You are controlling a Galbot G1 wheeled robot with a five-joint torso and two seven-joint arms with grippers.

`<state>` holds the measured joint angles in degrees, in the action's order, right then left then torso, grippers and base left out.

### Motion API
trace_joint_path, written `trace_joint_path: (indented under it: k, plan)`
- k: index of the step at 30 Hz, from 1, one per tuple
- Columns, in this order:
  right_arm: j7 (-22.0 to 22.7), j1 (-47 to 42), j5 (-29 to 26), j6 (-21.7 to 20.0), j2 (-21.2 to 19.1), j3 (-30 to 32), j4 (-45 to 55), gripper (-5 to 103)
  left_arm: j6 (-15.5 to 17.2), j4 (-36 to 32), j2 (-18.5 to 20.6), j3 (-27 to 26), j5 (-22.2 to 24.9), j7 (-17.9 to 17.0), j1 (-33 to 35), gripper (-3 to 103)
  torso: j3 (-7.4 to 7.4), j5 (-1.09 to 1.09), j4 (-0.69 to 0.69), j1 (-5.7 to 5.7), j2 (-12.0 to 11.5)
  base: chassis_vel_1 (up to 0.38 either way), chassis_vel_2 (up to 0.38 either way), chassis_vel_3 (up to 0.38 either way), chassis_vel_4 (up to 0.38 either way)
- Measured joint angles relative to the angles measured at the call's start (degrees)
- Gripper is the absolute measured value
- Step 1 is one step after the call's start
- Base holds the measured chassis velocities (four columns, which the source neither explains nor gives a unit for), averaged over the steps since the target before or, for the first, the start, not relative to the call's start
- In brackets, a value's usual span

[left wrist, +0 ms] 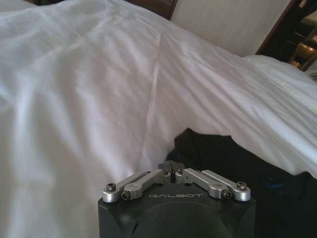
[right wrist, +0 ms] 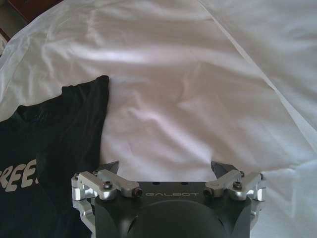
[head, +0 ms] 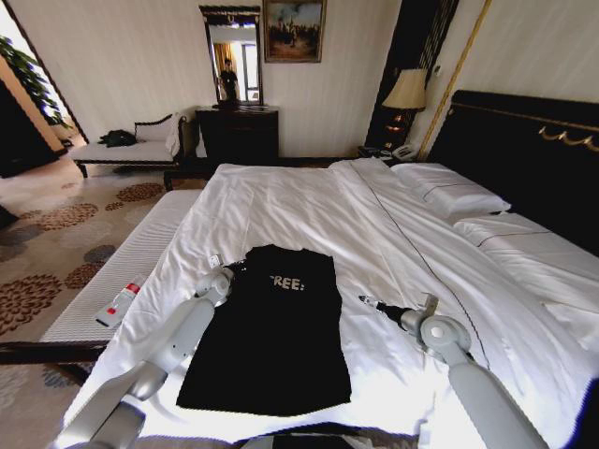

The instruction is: Fold the clothes on the bed.

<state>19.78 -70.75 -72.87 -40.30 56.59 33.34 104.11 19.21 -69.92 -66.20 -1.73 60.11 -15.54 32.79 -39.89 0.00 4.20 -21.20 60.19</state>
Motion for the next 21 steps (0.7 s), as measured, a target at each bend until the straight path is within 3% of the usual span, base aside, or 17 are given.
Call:
trace_joint_path:
  k: [7, 12, 15, 18, 21]
  plan:
    - [-0.11, -0.2, 0.18, -0.02, 0.39, -0.03, -0.05, 100, -0.02, 0.07, 0.6, 0.02, 0.1, 0.1, -0.76, 0, 0.0, 0.0, 0.0, 0.0, 0.0, 0.0, 0.0, 0.0, 0.0]
    - [-0.11, -0.25, 0.29, -0.02, 0.58, -0.06, 0.04, 100, 0.79, -5.65, 3.2, 0.3, 0.62, -0.02, 2.56, -3, 0.0, -0.01, 0.0, 0.0, 0.0, 0.0, 0.0, 0.0, 0.0]
    - [-0.28, -0.46, 0.34, -0.05, 0.52, 0.06, -0.07, 100, 1.21, -8.77, 4.68, -0.36, 0.8, 0.76, 5.0, 13, 0.0, 0.0, -0.02, 0.01, 0.0, 0.0, 0.0, 0.0, 0.0]
    - [-0.42, -0.46, 0.4, -0.05, 0.5, 0.06, -0.25, 100, 1.23, -9.13, 4.72, -0.62, 0.81, 0.93, 5.38, 18, 0.0, 0.0, -0.02, 0.01, 0.0, 0.0, 0.0, 0.0, 0.0]
    - [-0.51, -0.29, 0.54, -0.07, 0.61, -0.26, -0.38, 100, 1.17, -8.66, 3.66, -0.89, 0.98, 1.1, 5.06, 34, 0.0, 0.0, -0.01, 0.0, 0.0, 0.0, 0.0, 0.0, 0.0]
